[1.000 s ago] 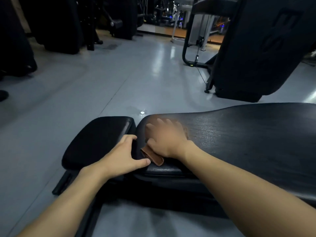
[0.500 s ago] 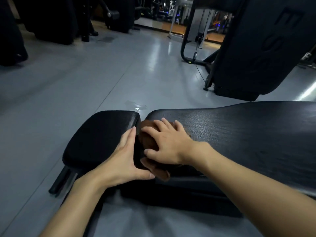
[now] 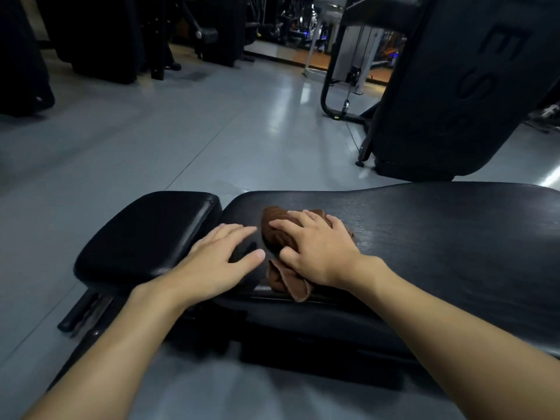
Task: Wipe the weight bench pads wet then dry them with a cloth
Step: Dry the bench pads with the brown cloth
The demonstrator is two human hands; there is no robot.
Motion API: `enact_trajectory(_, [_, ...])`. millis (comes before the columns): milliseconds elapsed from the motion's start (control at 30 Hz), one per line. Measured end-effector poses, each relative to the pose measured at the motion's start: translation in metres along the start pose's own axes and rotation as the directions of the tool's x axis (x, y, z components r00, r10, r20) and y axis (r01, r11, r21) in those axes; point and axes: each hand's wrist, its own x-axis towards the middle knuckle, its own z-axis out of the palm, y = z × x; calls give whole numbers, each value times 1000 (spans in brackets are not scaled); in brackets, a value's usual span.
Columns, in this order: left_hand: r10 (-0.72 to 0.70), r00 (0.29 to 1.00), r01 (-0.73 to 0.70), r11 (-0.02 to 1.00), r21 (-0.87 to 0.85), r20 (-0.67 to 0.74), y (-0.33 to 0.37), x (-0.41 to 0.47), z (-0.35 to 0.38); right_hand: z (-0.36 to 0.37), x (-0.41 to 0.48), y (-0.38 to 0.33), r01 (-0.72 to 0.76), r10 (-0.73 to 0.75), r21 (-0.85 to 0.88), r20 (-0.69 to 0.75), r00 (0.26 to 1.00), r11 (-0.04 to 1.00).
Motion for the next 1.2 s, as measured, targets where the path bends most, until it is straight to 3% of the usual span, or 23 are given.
enact_trajectory(133, [83, 996, -84, 974, 208, 14, 35, 12, 22, -14, -28, 44, -89, 88, -21, -27, 996, 996])
enact_trajectory(433, [307, 947, -321, 927, 193, 100, 114, 28, 67, -55, -114, 155, -380, 377, -36, -68, 924, 924])
enact_trajectory(667, [376, 920, -390, 901, 188, 109, 147, 32, 90, -88, -192, 237, -630, 620, -39, -140, 772, 776])
enact_trajectory(967, [419, 899, -436, 884, 168, 128, 142, 32, 91, -107, -261, 260, -873, 865, 20, -147, 479, 487])
enact_trajectory(1200, [464, 876, -482, 850, 211, 131, 133, 31, 83, -96, -280, 234, -884, 868, -10, -187, 460, 467])
